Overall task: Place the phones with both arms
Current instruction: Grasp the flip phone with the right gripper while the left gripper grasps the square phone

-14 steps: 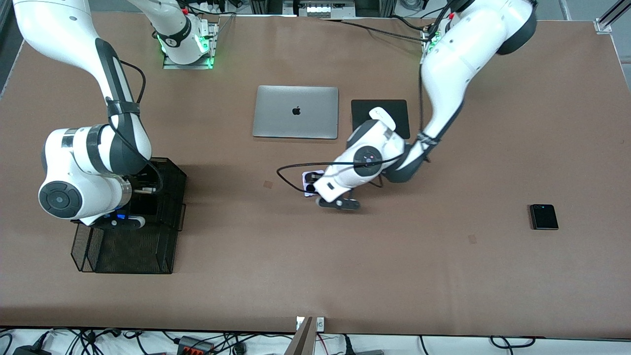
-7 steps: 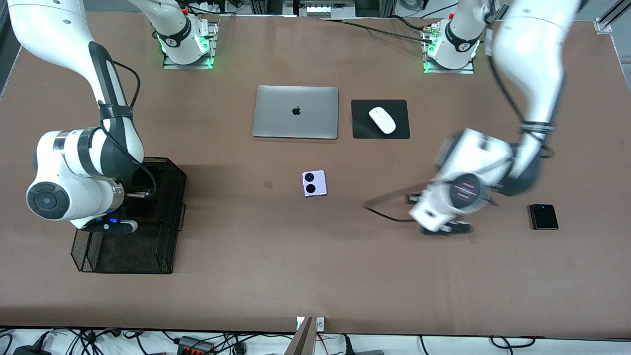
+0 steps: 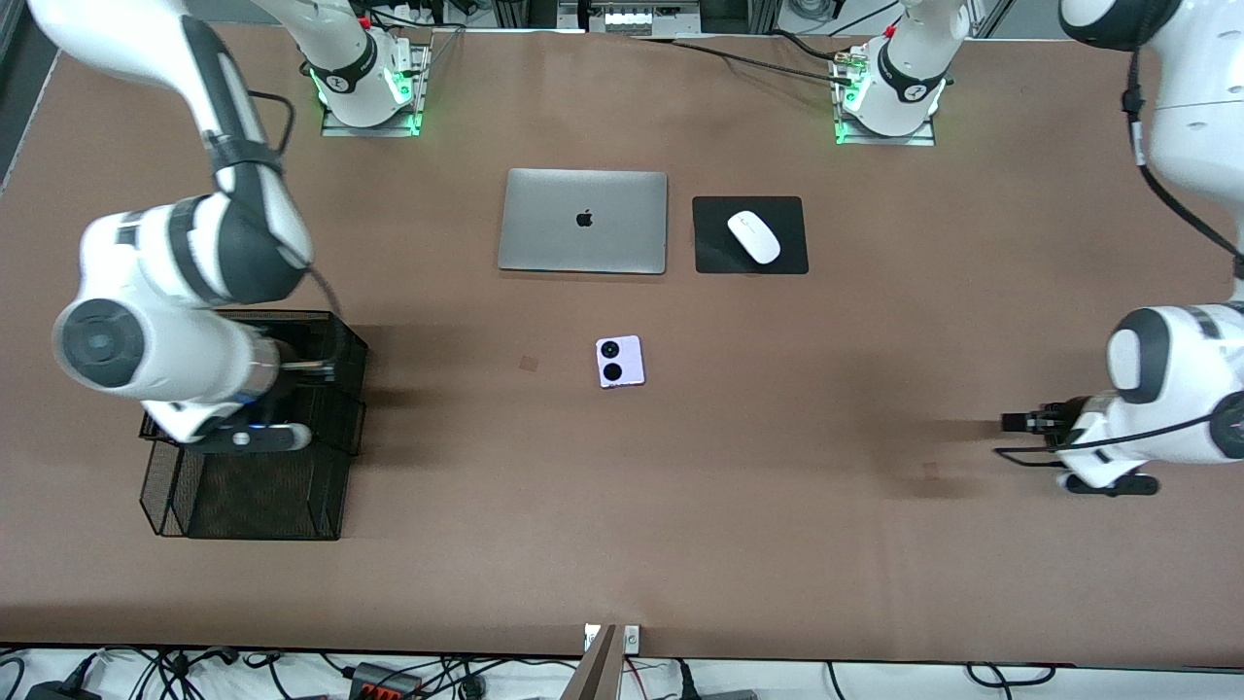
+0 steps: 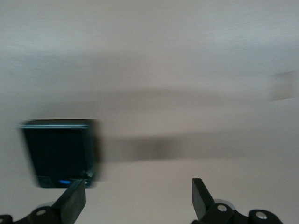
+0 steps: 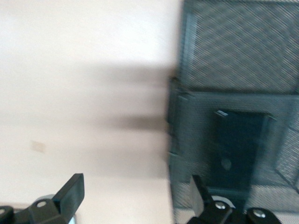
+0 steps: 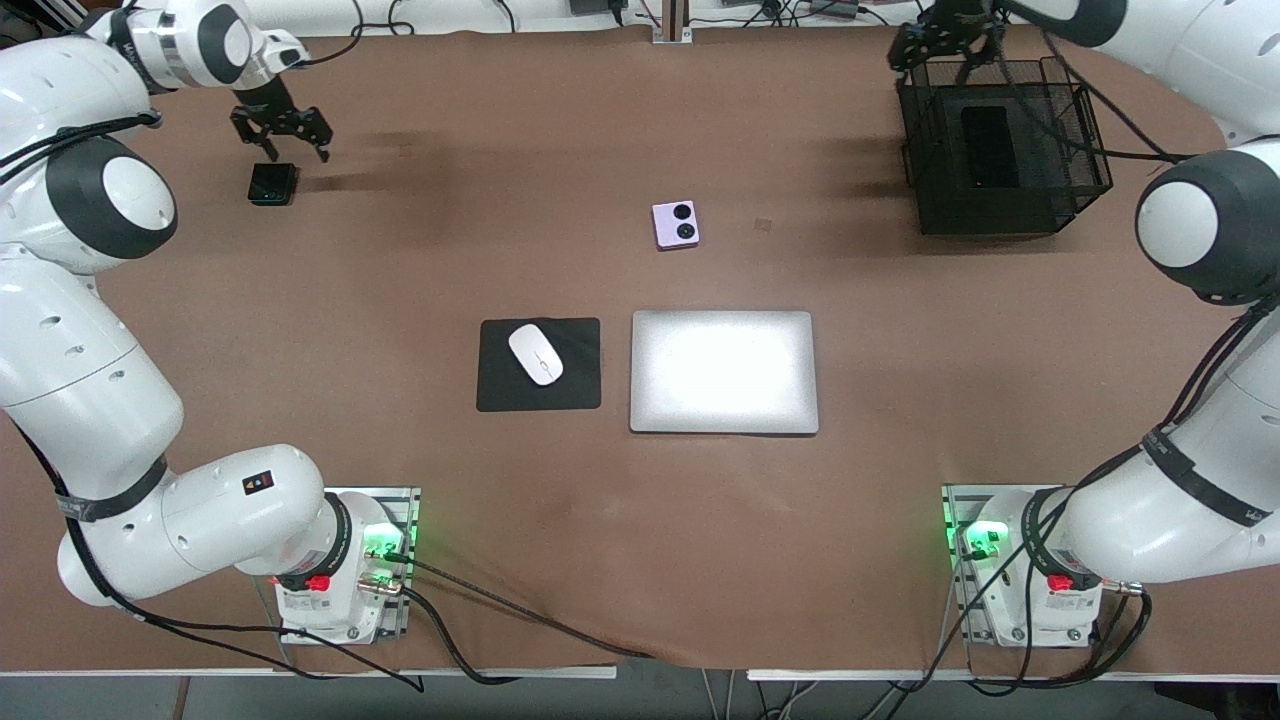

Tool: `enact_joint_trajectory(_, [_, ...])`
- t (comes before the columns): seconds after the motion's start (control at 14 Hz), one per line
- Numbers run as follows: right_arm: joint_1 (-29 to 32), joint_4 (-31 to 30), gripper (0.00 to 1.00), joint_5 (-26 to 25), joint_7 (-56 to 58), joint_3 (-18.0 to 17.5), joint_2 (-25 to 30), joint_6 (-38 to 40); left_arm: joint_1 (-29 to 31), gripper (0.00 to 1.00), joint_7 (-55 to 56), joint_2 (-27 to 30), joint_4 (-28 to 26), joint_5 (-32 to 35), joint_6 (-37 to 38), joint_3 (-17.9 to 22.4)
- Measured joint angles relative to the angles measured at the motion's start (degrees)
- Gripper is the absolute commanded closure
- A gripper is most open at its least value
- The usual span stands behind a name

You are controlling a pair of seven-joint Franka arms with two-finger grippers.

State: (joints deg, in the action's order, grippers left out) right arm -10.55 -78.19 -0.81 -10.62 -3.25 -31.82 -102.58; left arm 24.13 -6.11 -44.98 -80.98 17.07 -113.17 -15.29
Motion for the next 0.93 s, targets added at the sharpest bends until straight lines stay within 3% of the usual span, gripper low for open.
enact_joint_trajectory(0.21, [-5.3,-0.3,0.00,0.2,-3.6,-0.3,-3.8,-6.9,1.7,0.00,-3.1,0.1,0.0,4.7,-0.2,0.4])
enact_joint_trajectory(0.93, [-22.8,-0.4,0.00,0.3,-10.1,-0.4,-13.2,-25.9,5.2,0.00,-6.1,-3.6,-0.3,4.5,-5.0,0.5])
